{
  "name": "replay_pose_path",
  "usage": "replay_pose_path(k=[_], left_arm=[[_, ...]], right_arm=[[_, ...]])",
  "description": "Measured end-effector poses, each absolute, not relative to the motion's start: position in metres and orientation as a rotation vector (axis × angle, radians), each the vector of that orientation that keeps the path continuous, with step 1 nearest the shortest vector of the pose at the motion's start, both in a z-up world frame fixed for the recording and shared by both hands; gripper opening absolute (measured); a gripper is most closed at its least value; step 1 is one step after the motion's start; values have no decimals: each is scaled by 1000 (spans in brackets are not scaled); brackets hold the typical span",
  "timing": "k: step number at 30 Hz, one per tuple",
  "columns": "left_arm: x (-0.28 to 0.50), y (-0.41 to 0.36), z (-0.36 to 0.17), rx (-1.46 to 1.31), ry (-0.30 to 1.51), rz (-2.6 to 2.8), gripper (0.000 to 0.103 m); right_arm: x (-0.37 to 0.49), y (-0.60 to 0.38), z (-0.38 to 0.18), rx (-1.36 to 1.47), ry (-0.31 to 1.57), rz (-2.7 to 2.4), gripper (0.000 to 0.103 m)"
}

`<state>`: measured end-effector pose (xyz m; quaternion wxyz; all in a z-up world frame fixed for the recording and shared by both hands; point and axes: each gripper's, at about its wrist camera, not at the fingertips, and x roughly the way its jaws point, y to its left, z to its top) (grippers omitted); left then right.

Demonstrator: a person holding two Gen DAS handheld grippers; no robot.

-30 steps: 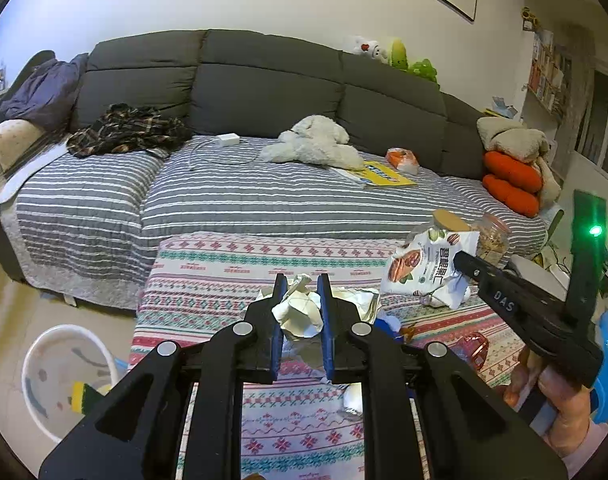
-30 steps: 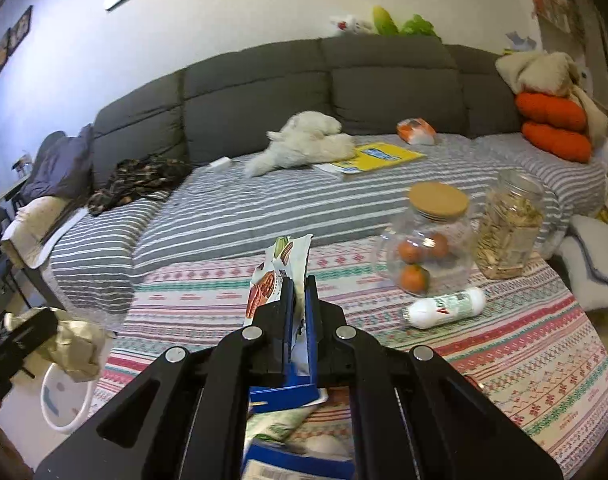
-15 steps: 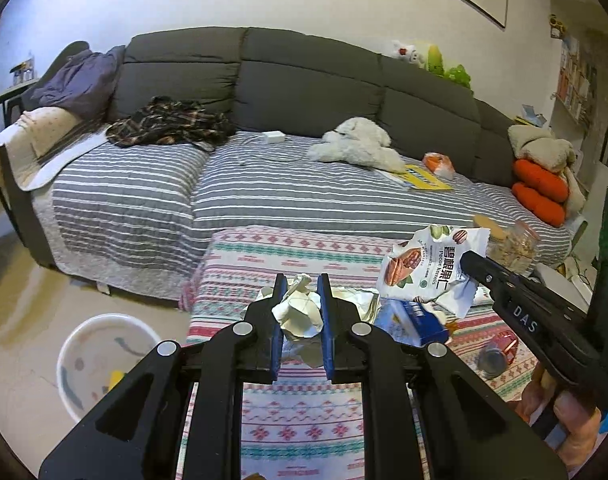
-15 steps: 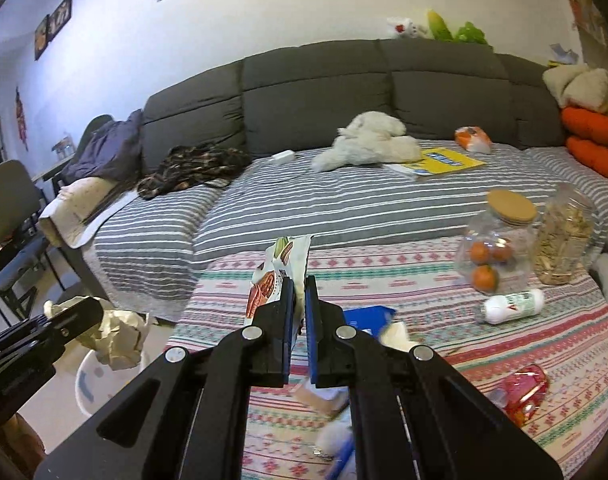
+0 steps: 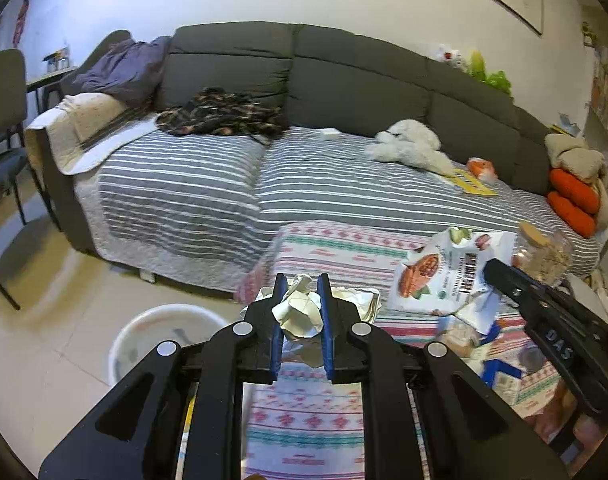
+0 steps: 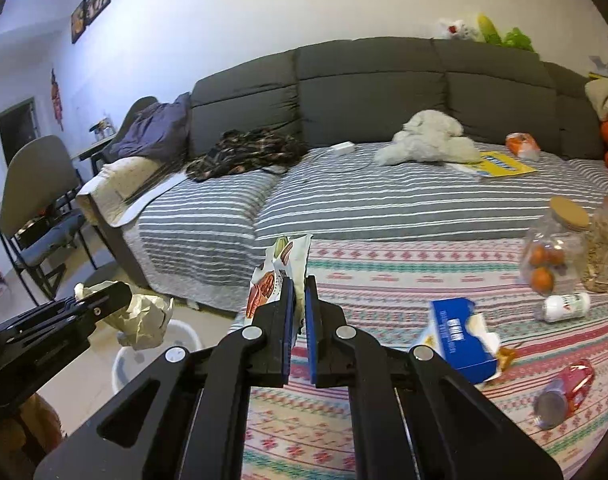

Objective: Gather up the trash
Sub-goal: 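Carry the foil and snack bag in both tools to the white bin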

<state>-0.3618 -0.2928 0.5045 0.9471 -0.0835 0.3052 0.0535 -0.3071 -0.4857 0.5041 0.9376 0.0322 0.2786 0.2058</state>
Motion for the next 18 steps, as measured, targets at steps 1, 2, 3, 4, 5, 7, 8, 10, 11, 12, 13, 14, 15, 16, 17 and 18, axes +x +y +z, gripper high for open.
replay_pose_path(k=[1,2,3,4,5,7,8,10,11,12,13,14,15,16,17,18], left_arm=[[-362,-287,504,-168,625,121,14],[-363,-282,502,-168,630,132,14],[-364,-276,501,-169,635,143,14],[-365,-270,499,-171,642,156,14],[-367,-264,498,-172,647,168,14],[-369,-251,495,-179,658,190,14],[-371,-247,495,-182,661,197,14],[-372,-236,494,-188,666,213,14],[-373,-231,494,-189,668,220,14],[-373,-226,493,-189,672,229,14],[-373,-222,492,-189,677,235,15],[-372,-217,490,-191,684,248,15],[-371,-213,489,-195,691,257,16],[-370,-208,486,-202,705,265,17],[-368,-203,483,-210,718,274,21],[-367,-198,481,-221,726,282,22]], right_arm=[[-308,-482,503,64,570,428,6],[-310,-475,503,61,571,437,6],[-311,-470,501,58,573,447,6],[-311,-464,500,54,576,458,6],[-312,-461,499,51,578,464,6],[-315,-451,495,43,584,478,6],[-316,-445,492,38,588,486,6],[-318,-436,488,35,596,497,6],[-319,-432,486,35,600,504,6],[-319,-427,484,34,604,512,6],[-320,-422,482,33,607,520,6],[-321,-416,481,27,611,530,6],[-322,-411,479,22,612,538,6],[-323,-407,478,16,612,545,6],[-325,-400,477,9,611,553,6],[-326,-396,476,8,611,558,6]])
